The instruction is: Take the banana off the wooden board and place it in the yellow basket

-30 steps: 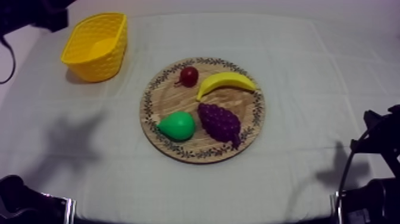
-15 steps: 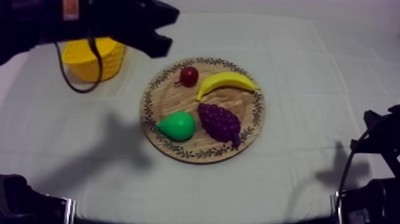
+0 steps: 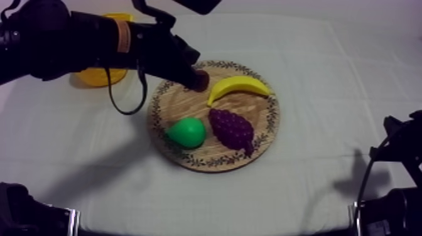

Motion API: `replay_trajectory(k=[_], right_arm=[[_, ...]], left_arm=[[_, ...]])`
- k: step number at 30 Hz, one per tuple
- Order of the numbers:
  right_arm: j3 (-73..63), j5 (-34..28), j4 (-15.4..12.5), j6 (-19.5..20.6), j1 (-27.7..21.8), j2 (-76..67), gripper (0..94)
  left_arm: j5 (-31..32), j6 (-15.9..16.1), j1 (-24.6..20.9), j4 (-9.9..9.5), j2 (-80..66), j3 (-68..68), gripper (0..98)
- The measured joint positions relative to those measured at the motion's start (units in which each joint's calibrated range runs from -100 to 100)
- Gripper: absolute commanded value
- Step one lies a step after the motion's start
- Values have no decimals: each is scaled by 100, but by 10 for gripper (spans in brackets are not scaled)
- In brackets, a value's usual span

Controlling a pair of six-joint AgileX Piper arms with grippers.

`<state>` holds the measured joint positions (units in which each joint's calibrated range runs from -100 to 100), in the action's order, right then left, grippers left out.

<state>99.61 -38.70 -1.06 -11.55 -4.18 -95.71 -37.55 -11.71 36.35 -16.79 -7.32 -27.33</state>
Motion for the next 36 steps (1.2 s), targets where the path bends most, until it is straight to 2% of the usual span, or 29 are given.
replay_trajectory(k=[2,4,16,22,27,36], right_arm=[[0,0,0,0,0,0,4],[0,0,0,0,0,0,4],[0,0,0,0,0,0,4],[0,0,0,0,0,0,4],[0,0,0,0,0,0,4],[0,0,0,0,0,0,4]], left_arm=[[8,-45,-9,0,34,0,496],[16,-68,-13,6,60,30,540],[-176,-63,-76,38,304,297,515],[-379,191,-41,47,804,696,520],[-757,509,7,42,1498,1310,488],[-1466,1075,-75,134,3046,2610,501]])
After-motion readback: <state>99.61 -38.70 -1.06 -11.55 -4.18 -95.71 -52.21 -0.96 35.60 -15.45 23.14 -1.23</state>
